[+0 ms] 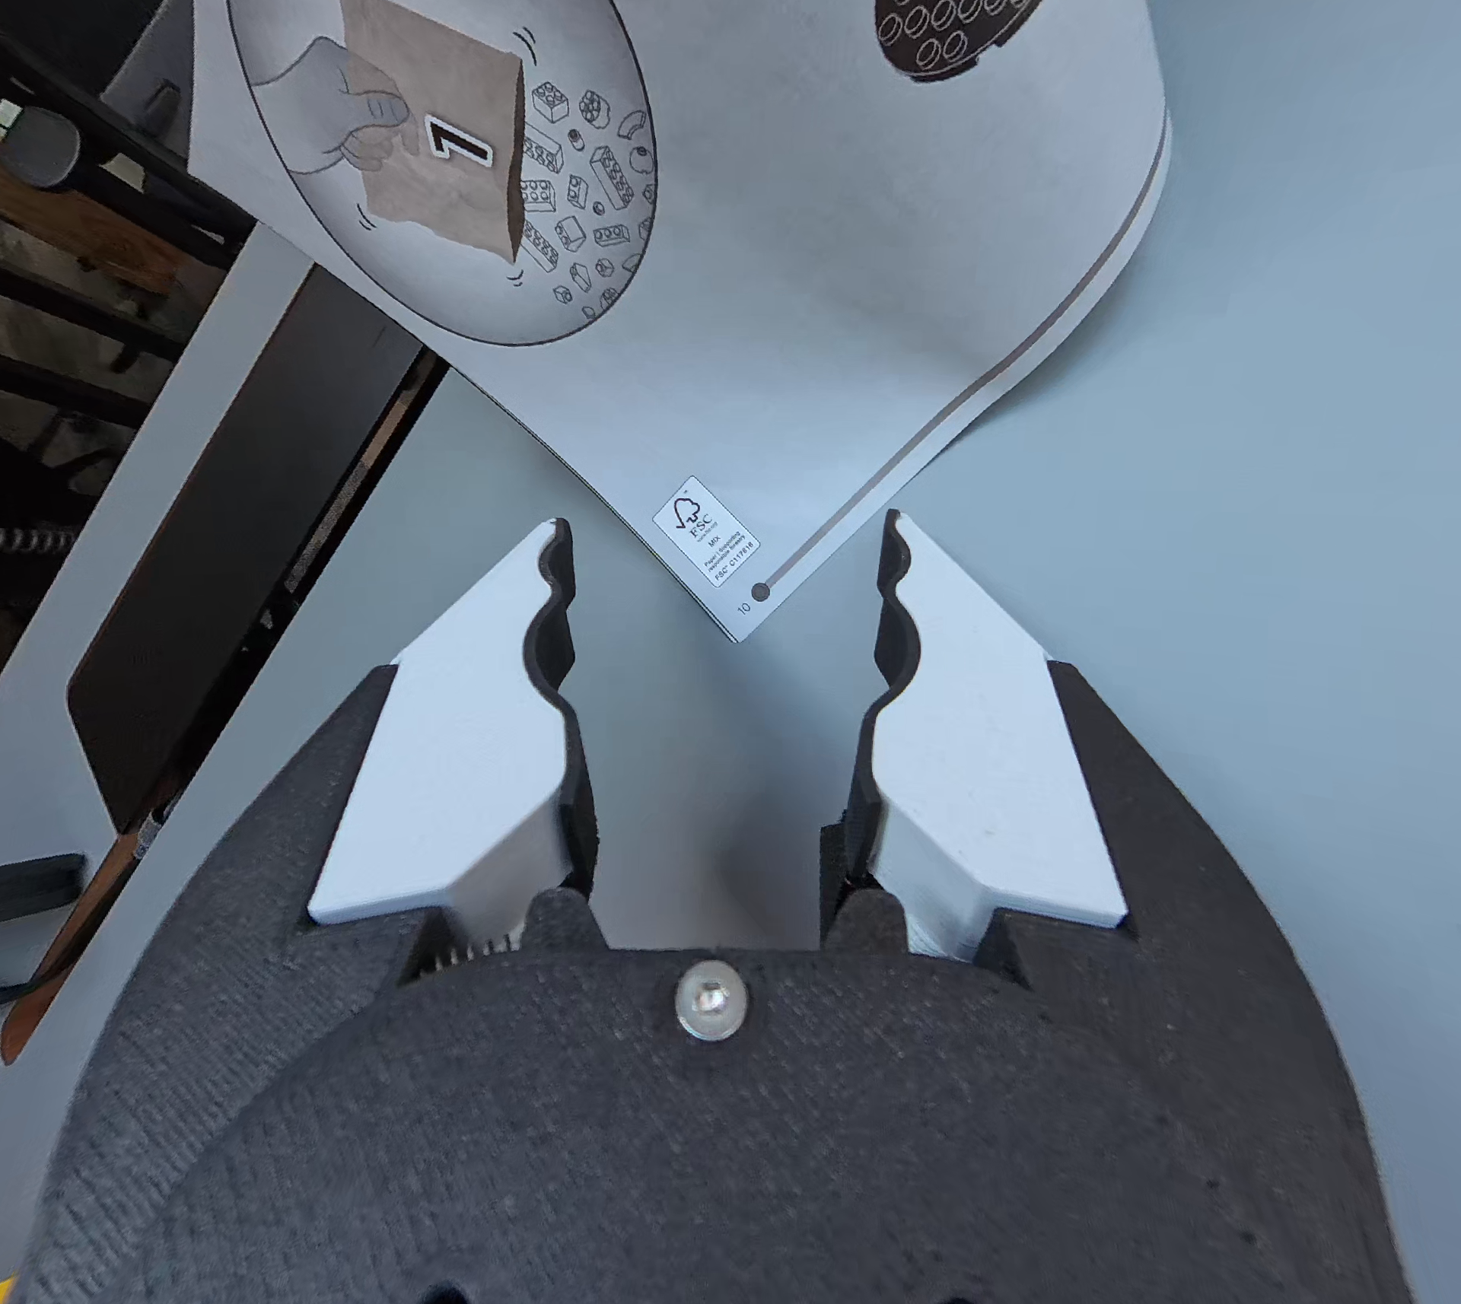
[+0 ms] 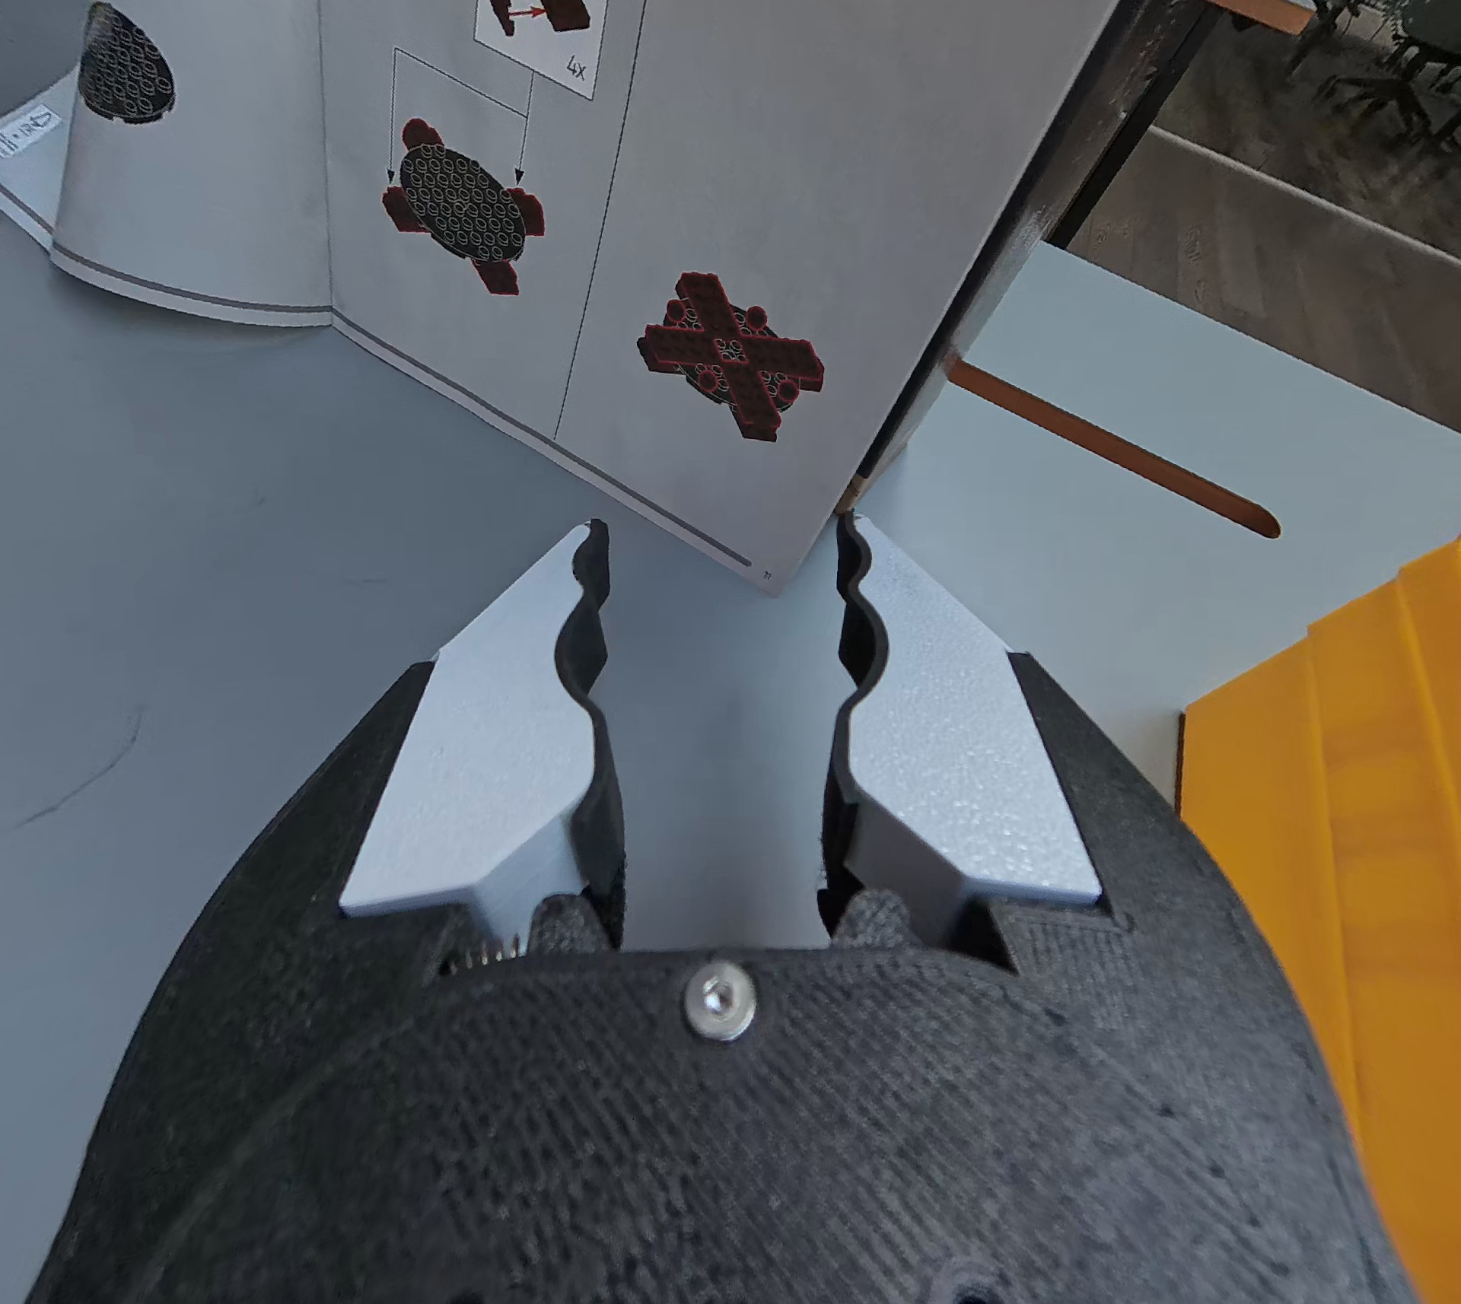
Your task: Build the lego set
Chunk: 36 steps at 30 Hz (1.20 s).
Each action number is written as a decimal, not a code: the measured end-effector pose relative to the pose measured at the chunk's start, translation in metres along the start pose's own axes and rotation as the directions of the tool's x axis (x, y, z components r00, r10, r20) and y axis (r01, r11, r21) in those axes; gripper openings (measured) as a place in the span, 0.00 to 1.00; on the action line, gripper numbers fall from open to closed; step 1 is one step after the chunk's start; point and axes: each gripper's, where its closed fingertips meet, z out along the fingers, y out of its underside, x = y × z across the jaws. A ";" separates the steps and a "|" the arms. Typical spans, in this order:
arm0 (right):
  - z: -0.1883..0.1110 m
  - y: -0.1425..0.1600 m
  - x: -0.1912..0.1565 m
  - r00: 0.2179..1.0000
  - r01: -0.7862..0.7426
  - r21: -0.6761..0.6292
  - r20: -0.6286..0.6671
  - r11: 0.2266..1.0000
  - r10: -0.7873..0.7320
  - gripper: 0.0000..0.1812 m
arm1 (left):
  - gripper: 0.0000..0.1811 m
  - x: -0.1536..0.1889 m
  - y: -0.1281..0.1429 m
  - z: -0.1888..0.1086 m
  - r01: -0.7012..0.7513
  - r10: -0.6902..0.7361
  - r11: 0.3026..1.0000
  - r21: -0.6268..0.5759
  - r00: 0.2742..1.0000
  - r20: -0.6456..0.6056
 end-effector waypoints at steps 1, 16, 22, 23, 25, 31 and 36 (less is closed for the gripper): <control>-0.002 -0.003 -0.002 1.000 0.010 0.006 -0.004 1.000 -0.010 0.32 | 0.42 -0.003 0.000 0.002 0.006 -0.006 1.000 0.002 1.000 0.010; -0.054 -0.005 -0.318 0.483 0.367 0.130 0.819 0.921 -0.308 0.37 | 0.43 -0.015 0.003 -0.060 0.377 -0.358 0.915 0.144 0.923 -0.140; -0.046 0.003 -0.329 0.402 0.410 0.106 0.871 0.906 -0.284 0.20 | 0.41 0.014 0.020 -0.113 0.602 -0.544 0.776 0.187 0.789 -0.284; -0.044 0.004 -0.327 0.397 0.432 0.110 0.868 0.895 -0.298 0.17 | 0.40 0.016 0.018 -0.124 0.639 -0.572 0.737 0.219 0.763 -0.301; -0.047 0.005 -0.329 0.352 0.472 0.126 0.880 0.873 -0.318 0.08 | 0.35 0.011 0.004 -0.147 0.686 -0.594 0.645 0.337 0.727 -0.344; -0.071 0.016 -0.324 0.321 0.499 0.191 0.865 0.845 -0.385 0.08 | 0.32 -0.019 -0.028 -0.171 0.626 -0.523 0.652 0.427 0.780 -0.344; -0.056 0.016 -0.291 0.411 0.493 0.182 0.813 0.851 -0.412 0.08 | 0.29 0.012 -0.001 -0.145 0.622 -0.470 0.699 0.353 0.772 -0.429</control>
